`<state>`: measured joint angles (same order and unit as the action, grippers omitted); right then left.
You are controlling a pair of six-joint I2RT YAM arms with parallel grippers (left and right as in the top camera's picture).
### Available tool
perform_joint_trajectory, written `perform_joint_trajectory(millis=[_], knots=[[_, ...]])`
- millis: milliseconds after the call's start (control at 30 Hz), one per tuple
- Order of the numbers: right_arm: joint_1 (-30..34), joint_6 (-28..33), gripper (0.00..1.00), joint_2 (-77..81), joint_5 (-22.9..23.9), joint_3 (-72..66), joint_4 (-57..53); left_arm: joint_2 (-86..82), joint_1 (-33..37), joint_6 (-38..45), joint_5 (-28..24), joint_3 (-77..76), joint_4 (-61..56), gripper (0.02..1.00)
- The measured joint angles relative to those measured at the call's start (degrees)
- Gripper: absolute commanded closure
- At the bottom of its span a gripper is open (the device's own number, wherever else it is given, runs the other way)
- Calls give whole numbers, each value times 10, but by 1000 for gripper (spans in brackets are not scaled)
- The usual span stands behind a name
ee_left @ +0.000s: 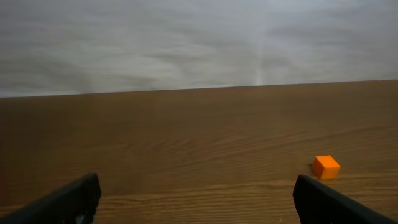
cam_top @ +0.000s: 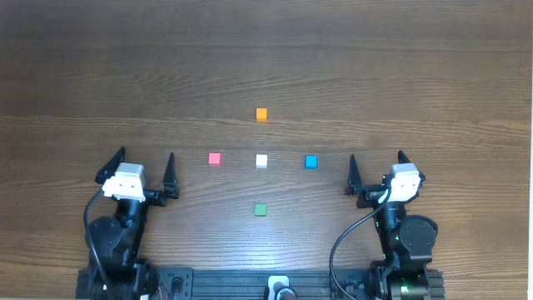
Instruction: Stack Cubes
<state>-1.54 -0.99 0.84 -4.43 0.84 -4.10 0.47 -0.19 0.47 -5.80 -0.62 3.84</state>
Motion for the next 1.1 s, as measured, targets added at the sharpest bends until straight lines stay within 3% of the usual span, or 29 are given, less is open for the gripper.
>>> perform_joint_trajectory(millis=[867,1000,1100], knots=[[0,0,7,0,0,0,0,9,-9,-18,0,-1,-14,20],[0,0,7,0,0,0,1,102,-37,-73,0,-52,-9,20],[0,0,9,-1,0,0,1,252,-64,-116,-19,-177,30,20]])
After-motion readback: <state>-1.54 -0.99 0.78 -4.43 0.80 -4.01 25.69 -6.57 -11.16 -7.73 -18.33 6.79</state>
